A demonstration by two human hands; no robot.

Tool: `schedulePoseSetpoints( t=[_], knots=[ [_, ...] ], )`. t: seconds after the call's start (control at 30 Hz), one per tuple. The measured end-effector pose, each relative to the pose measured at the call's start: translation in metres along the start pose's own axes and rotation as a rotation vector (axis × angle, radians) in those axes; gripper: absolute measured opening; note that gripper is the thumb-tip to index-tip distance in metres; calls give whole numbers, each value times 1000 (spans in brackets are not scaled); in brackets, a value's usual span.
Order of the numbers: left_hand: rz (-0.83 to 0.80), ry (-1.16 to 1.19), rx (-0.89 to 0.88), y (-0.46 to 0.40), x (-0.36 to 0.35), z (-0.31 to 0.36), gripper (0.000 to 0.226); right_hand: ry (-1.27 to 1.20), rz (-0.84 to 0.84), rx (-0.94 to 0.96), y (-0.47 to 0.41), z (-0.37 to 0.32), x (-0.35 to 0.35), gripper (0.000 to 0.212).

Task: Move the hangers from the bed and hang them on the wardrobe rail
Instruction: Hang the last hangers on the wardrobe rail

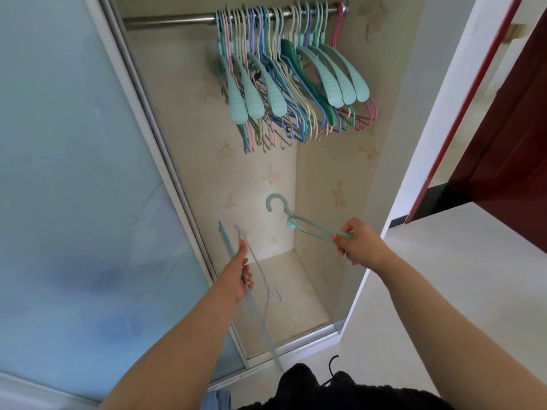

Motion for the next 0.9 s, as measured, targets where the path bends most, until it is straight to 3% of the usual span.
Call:
schedulePoseSetpoints(
  t=[0.1,0.2,0.4,0.57,0.7,0.9],
  knots=[
    [-3,64,-18,7,-11,22,36,97,-21,43,-1,-8,-11,23],
    [12,148,-31,12,-19,44,30,140,-74,82,0,-15,-14,23],
    [14,138,-166,14,-24,64,12,-23,-232,88,5,-22,3,25],
    [-102,107,-248,16,-37,65,27,-135,-290,-51,-2,-10,33,23],
    [-207,131,-148,12,-47,49,38,-69,-339,-100,-2,-5,37,17],
    [-126,80,-127,2,-43,40,49,-14,-266,-23,-8,-9,46,41]
  ],
)
Point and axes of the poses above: each hand's wrist, its own y-axis away from the middle knuckle, its own x-axis out of the back of the hand, z = x × y, the point moved 8 cm from there along -y, towards the middle knuckle, and after that the axes turned 15 degrees about z, right-handed, at the moved point
